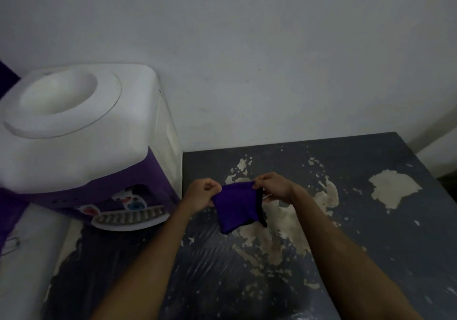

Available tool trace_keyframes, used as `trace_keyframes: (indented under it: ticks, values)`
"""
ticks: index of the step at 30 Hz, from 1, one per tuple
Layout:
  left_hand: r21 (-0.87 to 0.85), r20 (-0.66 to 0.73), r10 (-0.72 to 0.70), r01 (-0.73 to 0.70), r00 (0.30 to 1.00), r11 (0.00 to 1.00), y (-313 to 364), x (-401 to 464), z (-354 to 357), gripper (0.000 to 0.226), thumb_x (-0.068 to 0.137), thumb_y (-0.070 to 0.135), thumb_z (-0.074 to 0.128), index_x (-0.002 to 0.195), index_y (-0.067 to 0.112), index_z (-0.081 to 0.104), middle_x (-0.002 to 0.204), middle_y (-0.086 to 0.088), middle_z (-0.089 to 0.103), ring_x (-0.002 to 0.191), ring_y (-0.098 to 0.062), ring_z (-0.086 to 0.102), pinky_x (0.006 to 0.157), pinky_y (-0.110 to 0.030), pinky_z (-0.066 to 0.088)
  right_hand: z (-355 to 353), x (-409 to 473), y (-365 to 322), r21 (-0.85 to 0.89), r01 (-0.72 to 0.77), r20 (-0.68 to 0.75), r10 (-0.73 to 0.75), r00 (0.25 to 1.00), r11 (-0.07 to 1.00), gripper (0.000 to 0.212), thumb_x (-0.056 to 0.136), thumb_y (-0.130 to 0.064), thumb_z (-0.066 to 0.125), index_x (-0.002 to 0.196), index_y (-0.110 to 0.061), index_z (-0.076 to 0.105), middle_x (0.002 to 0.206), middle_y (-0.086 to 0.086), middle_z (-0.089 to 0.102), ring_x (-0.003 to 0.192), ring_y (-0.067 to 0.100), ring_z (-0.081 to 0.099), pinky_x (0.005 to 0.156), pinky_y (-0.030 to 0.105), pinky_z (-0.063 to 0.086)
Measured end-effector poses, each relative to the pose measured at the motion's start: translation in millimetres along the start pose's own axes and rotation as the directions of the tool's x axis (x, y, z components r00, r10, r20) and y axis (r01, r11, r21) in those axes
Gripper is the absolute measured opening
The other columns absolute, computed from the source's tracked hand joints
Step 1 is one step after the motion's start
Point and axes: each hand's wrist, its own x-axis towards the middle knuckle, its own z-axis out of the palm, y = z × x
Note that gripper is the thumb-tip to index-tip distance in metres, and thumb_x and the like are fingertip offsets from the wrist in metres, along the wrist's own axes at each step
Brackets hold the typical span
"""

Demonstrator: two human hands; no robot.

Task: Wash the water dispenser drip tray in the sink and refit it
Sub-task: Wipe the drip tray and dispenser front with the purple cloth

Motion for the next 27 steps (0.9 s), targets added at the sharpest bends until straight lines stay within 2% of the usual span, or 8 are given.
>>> trace_keyframes:
  ticks: [2,5,9,13,15,18,21,27]
  values:
    - [0.006,-0.063,0.000,0.001,0.998,1.000,-4,13,4,0.010,0.093,0.012,0.059,0.100,0.008,0.065,0.103,-0.013,0.067,0.086,-0.021,0.066,0.062,-0.025,0.059,2,18,1,0.005,0.026,-0.075,-0.025,0.997,1.000,0.018,0.095,-0.010,0.054,0.104,-0.003,0.068,0.089,0.008,0.060,0.080,0.019,0.055,0.057,0.023,0.047]
    - [0.082,-0.158,0.043,-0.030,0.986,0.996,-7,32,9,0.018,0.095,0.012,0.055,0.111,0.015,0.062,0.114,-0.003,0.064,0.095,-0.015,0.062,0.082,-0.029,0.054,6,48,0,0.072,0.094,-0.181,-0.079,0.980,0.993,0.018,0.097,-0.003,0.053,0.105,-0.005,0.068,0.094,0.008,0.067,0.087,0.020,0.062,0.068,0.021,0.052]
    - [0.200,-0.245,0.139,-0.090,0.960,0.976,-15,36,21,0.036,0.097,0.019,0.051,0.133,0.020,0.049,0.125,0.005,0.045,0.112,-0.010,0.048,0.098,-0.026,0.041,9,68,8,-0.184,0.121,-0.329,-0.177,0.927,0.975,0.030,0.096,-0.009,0.057,0.125,-0.011,0.063,0.122,0.010,0.066,0.112,0.025,0.062,0.095,0.030,0.048]
    - [0.586,-0.072,0.325,-0.224,0.943,0.779,-49,27,37,0.045,0.095,0.034,0.046,0.139,0.022,0.046,0.142,-0.001,0.042,0.127,-0.020,0.044,0.108,-0.037,0.036,31,61,36,-0.616,0.111,-0.349,-0.396,0.849,0.780,0.043,0.097,-0.040,0.051,0.136,-0.022,0.054,0.127,0.010,0.056,0.115,0.028,0.055,0.100,0.043,0.047]
    - [0.761,0.047,0.281,-0.216,0.959,0.611,-68,23,39,0.061,0.095,0.048,0.037,0.150,0.025,0.028,0.158,0.001,0.024,0.146,-0.025,0.020,0.119,-0.044,0.017,43,59,55,-0.754,0.069,-0.298,-0.434,0.850,0.653,0.057,0.098,-0.053,0.042,0.148,-0.025,0.042,0.145,0.008,0.044,0.131,0.028,0.044,0.108,0.046,0.039]
    - [0.867,0.113,0.208,-0.199,0.972,0.457,-82,21,38,0.074,0.093,0.062,0.023,0.154,0.027,0.000,0.162,0.004,-0.006,0.149,-0.027,-0.010,0.120,-0.048,-0.004,56,54,77,-0.837,0.041,-0.241,-0.435,0.868,0.546,0.078,0.096,-0.068,0.022,0.158,-0.021,0.025,0.164,0.008,0.022,0.150,0.031,0.023,0.118,0.048,0.025]
    - [0.891,0.127,0.197,-0.199,0.972,0.409,-82,23,37,0.078,0.090,0.067,0.014,0.153,0.027,-0.009,0.161,0.002,-0.016,0.148,-0.028,-0.016,0.119,-0.051,-0.008,63,54,92,-0.873,0.003,-0.219,-0.395,0.892,0.488,0.085,0.094,-0.071,0.005,0.159,-0.017,0.018,0.165,0.011,0.014,0.152,0.032,0.016,0.120,0.048,0.014]
    - [0.897,0.107,0.153,-0.162,0.982,0.411,-73,45,35,0.080,0.090,0.068,0.019,0.152,0.029,-0.015,0.159,0.003,-0.022,0.147,-0.029,-0.019,0.118,-0.052,-0.010,60,71,84,-0.888,-0.045,-0.236,-0.369,0.899,0.458,0.081,0.096,-0.066,0.007,0.160,-0.016,0.003,0.167,0.012,0.001,0.154,0.031,0.001,0.122,0.047,-0.004]
